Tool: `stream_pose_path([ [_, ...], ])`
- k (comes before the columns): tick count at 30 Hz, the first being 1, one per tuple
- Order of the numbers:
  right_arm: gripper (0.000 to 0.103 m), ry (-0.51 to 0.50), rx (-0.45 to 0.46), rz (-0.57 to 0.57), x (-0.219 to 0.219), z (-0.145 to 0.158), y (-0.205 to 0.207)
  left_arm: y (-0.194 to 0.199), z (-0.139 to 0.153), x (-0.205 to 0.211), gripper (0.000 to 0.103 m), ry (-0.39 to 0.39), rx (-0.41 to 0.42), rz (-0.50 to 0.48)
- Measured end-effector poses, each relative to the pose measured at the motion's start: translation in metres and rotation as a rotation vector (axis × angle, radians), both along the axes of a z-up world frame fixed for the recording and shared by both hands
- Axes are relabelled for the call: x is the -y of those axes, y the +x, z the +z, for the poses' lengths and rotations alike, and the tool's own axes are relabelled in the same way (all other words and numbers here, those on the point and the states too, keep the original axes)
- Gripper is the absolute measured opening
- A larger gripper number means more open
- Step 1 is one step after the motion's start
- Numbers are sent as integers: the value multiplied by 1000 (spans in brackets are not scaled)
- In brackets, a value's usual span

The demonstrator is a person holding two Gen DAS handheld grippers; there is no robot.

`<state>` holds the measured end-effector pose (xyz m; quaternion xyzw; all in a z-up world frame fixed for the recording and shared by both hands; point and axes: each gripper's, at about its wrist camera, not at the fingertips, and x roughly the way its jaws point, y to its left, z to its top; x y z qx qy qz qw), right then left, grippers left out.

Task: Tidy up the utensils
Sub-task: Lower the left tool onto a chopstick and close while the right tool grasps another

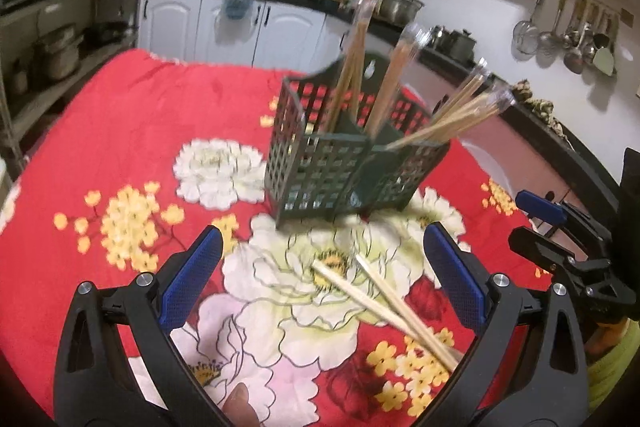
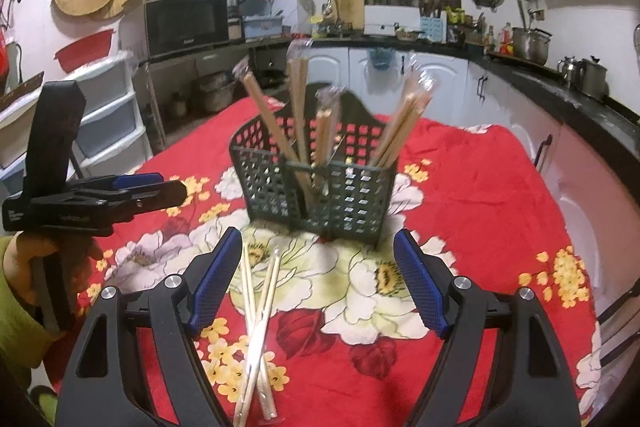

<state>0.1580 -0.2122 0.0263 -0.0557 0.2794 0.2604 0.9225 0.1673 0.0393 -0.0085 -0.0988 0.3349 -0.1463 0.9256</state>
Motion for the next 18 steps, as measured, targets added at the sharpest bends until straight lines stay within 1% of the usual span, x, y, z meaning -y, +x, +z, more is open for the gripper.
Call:
stream_pose_path([
  [2,71,-11,-23,21,-6,-6,4,4,-8,-2,92,-4,-29,2],
  [4,70,-20,-52,35,-11,-12,8,8,-16,-5,90,-14,-60,7],
  [5,69,-21,-64,43,-13,-16,10,10,-20,-6,83,-19,-76,4],
  [6,68,-24,-75,49,-14,-19,13,13,-23,-7,73,-25,-92,1],
  [7,65,-31,-86,52,-16,-22,15,16,-28,-9,67,-29,-112,3],
  [8,63,-40,-103,56,-19,-27,19,19,-33,-11,56,-40,-134,4],
  [9,63,-44,-118,58,-20,-31,23,23,-39,-14,47,-72,-168,-2],
  [12,58,-49,-169,69,-25,-44,32,31,-51,-21,32,-137,-227,-10],
  [14,55,-58,-194,72,-28,-51,36,36,-57,-24,28,-173,-256,-16],
  [18,51,-71,-234,92,-38,-61,46,45,-63,-23,28,-214,-290,-28],
])
